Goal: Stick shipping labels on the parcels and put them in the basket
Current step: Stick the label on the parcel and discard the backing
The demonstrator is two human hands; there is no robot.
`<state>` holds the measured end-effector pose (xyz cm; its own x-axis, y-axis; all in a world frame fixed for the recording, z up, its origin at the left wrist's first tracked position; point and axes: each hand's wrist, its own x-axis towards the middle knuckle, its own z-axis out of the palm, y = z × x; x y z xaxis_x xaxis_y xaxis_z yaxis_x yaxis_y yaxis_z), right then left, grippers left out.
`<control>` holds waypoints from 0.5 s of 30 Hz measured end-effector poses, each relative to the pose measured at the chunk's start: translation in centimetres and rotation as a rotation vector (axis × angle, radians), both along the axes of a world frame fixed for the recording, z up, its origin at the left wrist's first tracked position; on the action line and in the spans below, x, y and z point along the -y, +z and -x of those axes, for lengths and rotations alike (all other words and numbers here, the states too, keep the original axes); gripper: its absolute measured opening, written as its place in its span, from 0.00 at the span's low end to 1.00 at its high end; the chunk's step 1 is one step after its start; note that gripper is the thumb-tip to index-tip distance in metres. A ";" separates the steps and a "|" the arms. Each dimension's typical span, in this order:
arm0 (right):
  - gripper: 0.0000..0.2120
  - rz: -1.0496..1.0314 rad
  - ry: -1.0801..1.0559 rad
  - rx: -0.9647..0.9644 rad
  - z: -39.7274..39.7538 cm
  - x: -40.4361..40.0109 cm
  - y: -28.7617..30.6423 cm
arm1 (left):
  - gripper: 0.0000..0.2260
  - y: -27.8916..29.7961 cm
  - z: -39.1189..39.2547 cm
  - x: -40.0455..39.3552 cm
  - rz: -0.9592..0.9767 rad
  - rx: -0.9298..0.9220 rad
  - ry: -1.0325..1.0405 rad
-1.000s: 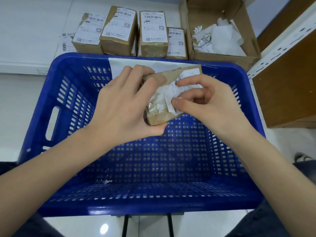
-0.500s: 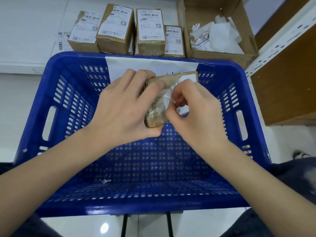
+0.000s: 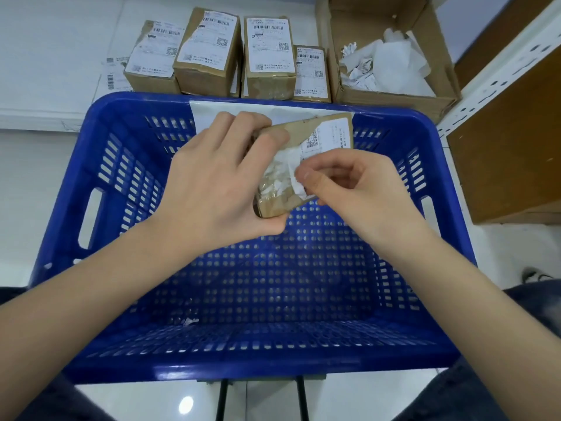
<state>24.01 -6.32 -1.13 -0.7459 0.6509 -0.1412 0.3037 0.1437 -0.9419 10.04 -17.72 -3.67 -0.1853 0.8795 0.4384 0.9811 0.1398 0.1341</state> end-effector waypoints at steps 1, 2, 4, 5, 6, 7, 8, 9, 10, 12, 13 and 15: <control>0.02 -0.019 0.018 0.018 0.0 0.1 -0.1 | 0.31 -0.1 0.0 0.0 0.008 -0.016 -0.008; 0.02 -0.052 0.036 0.033 0.0 0.1 -0.3 | 0.30 -0.1 0.0 0.1 0.013 -0.037 -0.015; 0.03 -0.148 0.054 0.055 0.1 0.3 -0.7 | 0.30 -0.3 -0.1 0.1 0.017 -0.071 -0.019; 0.04 -0.205 0.054 0.064 0.1 0.4 -1.0 | 0.30 -0.3 -0.1 0.1 0.021 -0.074 -0.015; 0.04 -0.262 0.053 0.071 0.2 0.5 -1.2 | 0.31 -0.3 -0.2 0.1 0.028 -0.067 -0.006; 0.03 -0.309 0.052 0.075 0.3 0.5 -1.3 | 0.32 -0.3 -0.3 0.0 0.037 -0.051 0.006; 0.03 -0.350 0.049 0.076 0.4 0.5 -1.5 | 0.34 -0.3 -0.4 0.0 0.052 -0.031 0.024; 0.03 -0.396 0.049 0.071 0.6 0.5 -1.7 | 0.36 -0.3 -0.6 -0.1 0.072 -0.017 0.045; 0.04 -0.451 0.050 0.061 0.7 0.5 -2.0 | 0.38 -0.4 -0.8 -0.2 0.101 -0.016 0.068; 0.05 -0.550 0.072 0.051 1.0 0.8 -2.5 | 0.40 -0.9 -1.2 -0.2 0.175 -0.057 0.110; 0.05 -0.580 0.097 0.051 1.1 1.1 -2.7 | 0.41 -1.1 -1.3 -0.2 0.216 -0.090 0.133; 0.05 -0.599 0.140 0.038 1.2 1.8 -3.1 | 0.45 -1.4 -1.4 -0.1 0.289 -0.142 0.185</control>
